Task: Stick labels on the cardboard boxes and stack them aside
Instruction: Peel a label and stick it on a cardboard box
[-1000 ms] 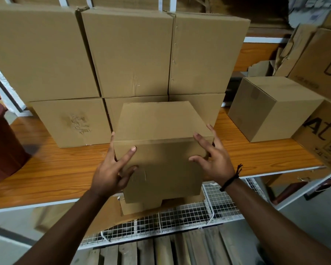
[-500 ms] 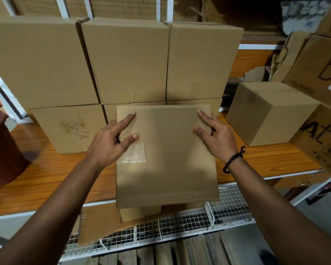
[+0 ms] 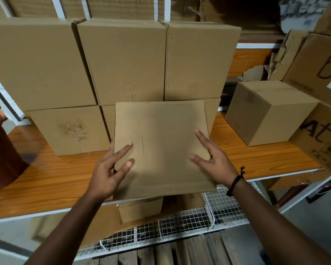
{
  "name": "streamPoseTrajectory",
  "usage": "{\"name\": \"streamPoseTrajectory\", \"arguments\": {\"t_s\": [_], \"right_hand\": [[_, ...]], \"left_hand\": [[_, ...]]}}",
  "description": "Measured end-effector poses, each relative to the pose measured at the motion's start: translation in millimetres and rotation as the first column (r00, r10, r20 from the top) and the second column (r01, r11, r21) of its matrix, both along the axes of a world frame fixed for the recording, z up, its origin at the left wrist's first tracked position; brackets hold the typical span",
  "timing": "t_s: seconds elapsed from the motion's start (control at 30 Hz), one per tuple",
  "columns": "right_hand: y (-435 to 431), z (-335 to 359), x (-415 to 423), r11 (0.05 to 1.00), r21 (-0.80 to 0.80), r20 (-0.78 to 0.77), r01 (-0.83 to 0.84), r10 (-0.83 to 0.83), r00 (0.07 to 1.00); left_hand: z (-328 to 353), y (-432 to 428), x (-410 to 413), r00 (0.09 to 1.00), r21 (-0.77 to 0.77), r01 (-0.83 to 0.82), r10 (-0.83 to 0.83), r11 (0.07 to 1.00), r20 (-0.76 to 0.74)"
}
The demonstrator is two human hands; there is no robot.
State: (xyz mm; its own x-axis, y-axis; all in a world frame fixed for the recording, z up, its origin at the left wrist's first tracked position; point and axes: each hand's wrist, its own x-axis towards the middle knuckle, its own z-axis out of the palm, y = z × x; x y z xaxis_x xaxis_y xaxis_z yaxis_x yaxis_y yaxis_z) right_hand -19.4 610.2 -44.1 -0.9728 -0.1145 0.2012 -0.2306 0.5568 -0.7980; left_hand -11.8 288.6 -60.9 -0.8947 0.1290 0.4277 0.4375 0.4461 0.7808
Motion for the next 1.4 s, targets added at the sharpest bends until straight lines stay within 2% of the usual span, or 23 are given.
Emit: {"name": "streamPoseTrajectory", "arguments": {"t_s": [0.2,0.3,0.53,0.87,0.97,1.03,1.1,1.17,1.27,1.33,1.4], "right_hand": [[-4,23,-21,0.999,-0.053,0.011,0.0,0.001,1.0],[0,38,-39,1.0,-0.001,0.079,-0.023,0.023,0.997],[-2,34,-69,0.996,0.056,0.228,-0.072,0.057,0.972],[2,15,-77,0.999,0.003,0.25,-0.046,0.044,0.967],[8,16,-64,0.997,-0.043,0.182,-0.058,0.065,0.981],[13,13,-46,0.981,-0.186,0.103,-0.048,0.068,0.992],[19,3,-26,0.967,-0.24,0.042,-0.08,0.093,0.995],[22,-13,-10,0.973,-0.195,0.006,-0.123,0.126,0.992],[22,-34,7,0.996,-0.027,-0.036,-0.086,0.085,0.996],[20,-44,15,0.996,0.08,-0.192,-0.043,0.058,0.98],[21,-56,17,0.984,0.18,-0.429,0.012,0.068,0.901]], "left_hand": [[18,-9,-28,0.982,0.165,0.107,-0.13,0.981,0.138],[36,-5,-40,0.948,0.266,0.138,-0.205,0.954,0.243],[31,1,-63,0.883,0.17,0.087,-0.155,0.982,0.444],[28,5,-68,0.872,0.185,0.109,-0.183,0.977,0.455],[22,-2,-54,0.907,0.214,0.131,-0.205,0.968,0.369],[9,-7,-42,0.972,0.179,0.107,-0.141,0.978,0.189],[-9,-13,-30,0.996,0.126,0.087,-0.086,0.988,-0.014],[-25,-16,-20,0.99,0.037,0.064,-0.059,0.997,-0.131],[-44,-12,-3,0.97,-0.192,0.035,-0.08,0.981,-0.229],[-61,-11,2,0.932,-0.327,0.034,-0.148,0.944,-0.332],[-73,-12,2,0.917,-0.413,0.026,-0.186,0.911,-0.353]]}}
